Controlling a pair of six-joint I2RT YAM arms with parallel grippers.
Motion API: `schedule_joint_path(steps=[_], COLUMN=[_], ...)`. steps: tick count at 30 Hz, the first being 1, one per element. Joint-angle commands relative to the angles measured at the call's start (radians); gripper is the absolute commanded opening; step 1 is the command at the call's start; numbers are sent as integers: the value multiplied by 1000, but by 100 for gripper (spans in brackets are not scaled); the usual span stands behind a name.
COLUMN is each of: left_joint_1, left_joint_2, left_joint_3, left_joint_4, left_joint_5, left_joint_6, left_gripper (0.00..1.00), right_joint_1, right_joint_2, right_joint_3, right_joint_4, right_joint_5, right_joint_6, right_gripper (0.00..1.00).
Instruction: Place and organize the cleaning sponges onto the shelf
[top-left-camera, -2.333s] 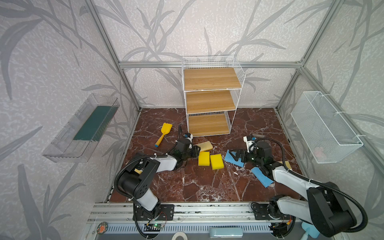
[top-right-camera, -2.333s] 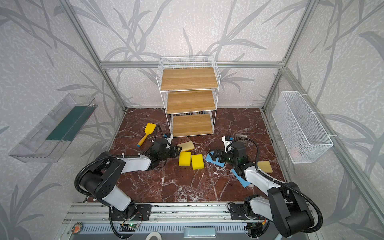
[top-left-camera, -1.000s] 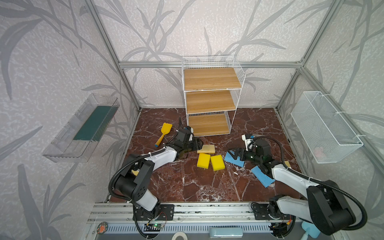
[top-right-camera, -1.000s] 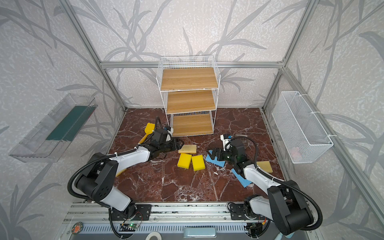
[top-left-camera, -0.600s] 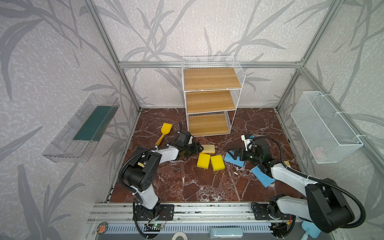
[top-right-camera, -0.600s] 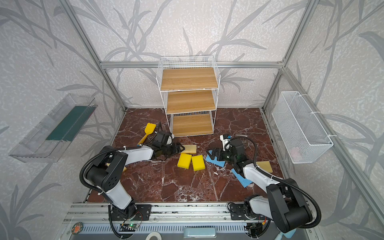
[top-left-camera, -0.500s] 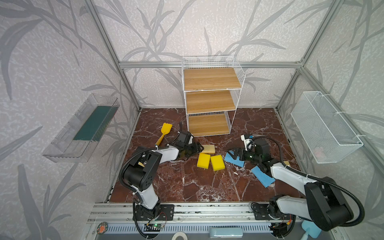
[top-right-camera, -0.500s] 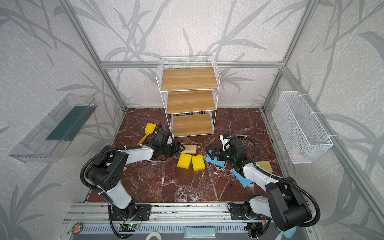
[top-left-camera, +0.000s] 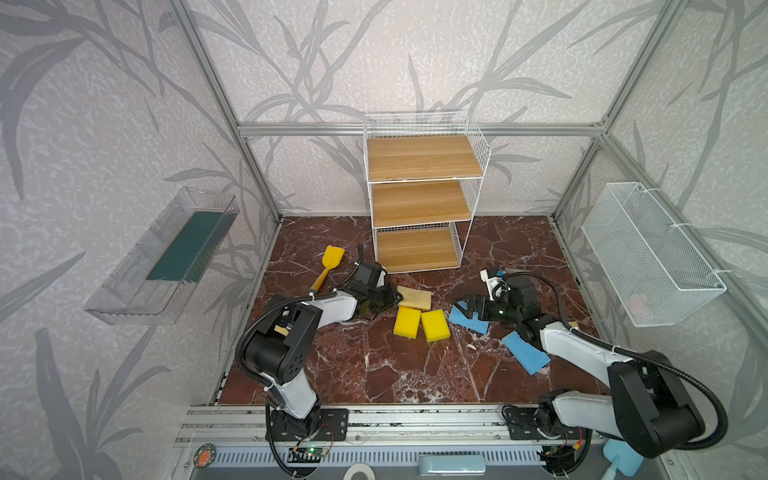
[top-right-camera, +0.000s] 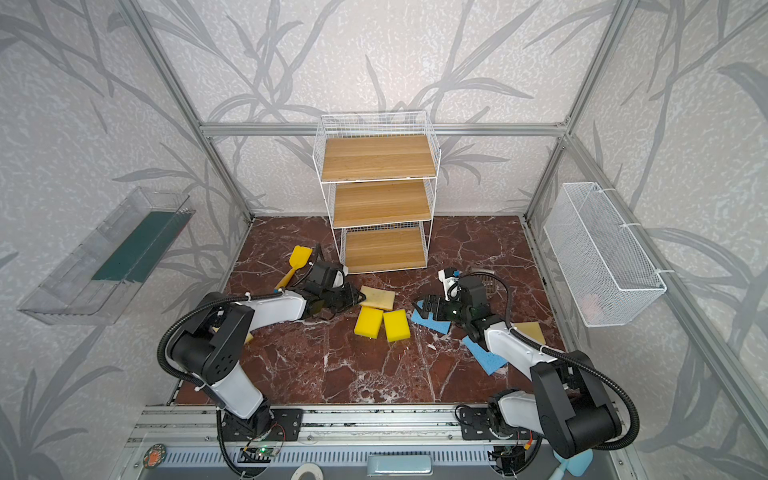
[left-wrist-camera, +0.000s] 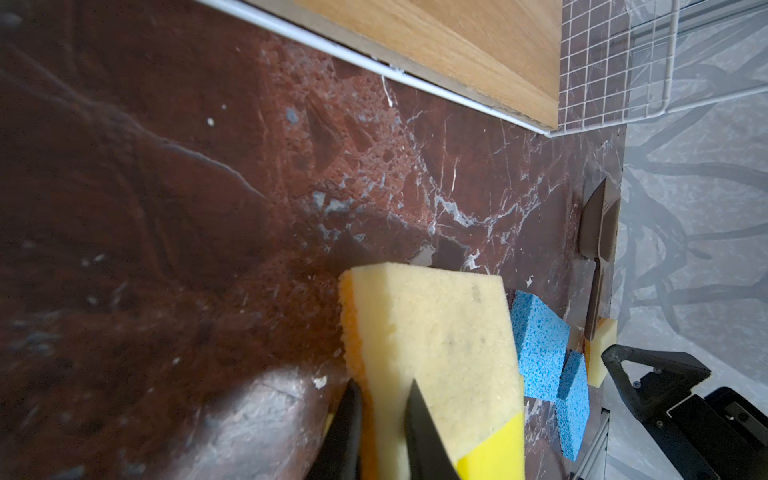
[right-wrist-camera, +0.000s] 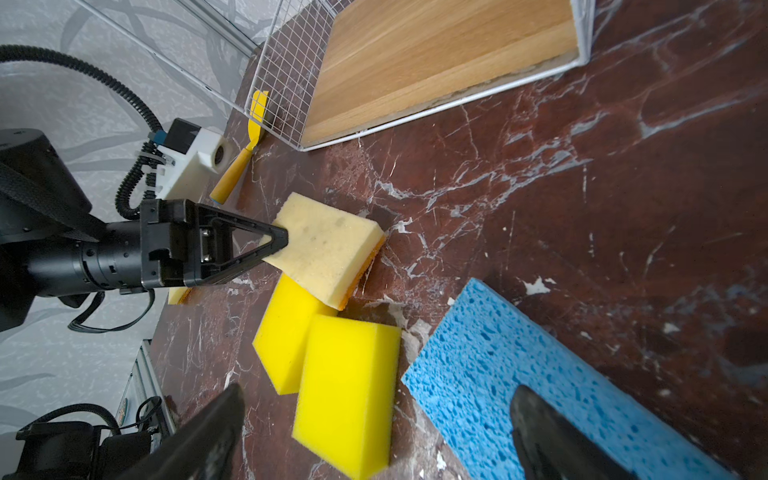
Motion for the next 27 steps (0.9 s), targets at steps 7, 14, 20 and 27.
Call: schedule_joint_path(steps=[7, 14, 20, 27], left_joint_1=[2, -68, -193, -309], left_joint_2=[-256, -536, -640, -489], left_joint_3=[1, 11, 8, 71], left_joint_4=[-90, -478, -771, -872], left_joint_5=[-118, -549, -1007, -1281], left_joint_6=[37, 211, 253, 279], left_gripper=[13, 13, 13, 13], right_joint_1=[8, 41, 90, 138], right_joint_2=[-78, -145, -119, -63], right_joint_3=[35, 43, 52, 89], right_joint_4=[-91, -165, -165, -167], right_joint_5=[-4, 49, 88, 128], right_joint_6=[-38, -82, -97, -110], right_gripper=[97, 97, 97, 97])
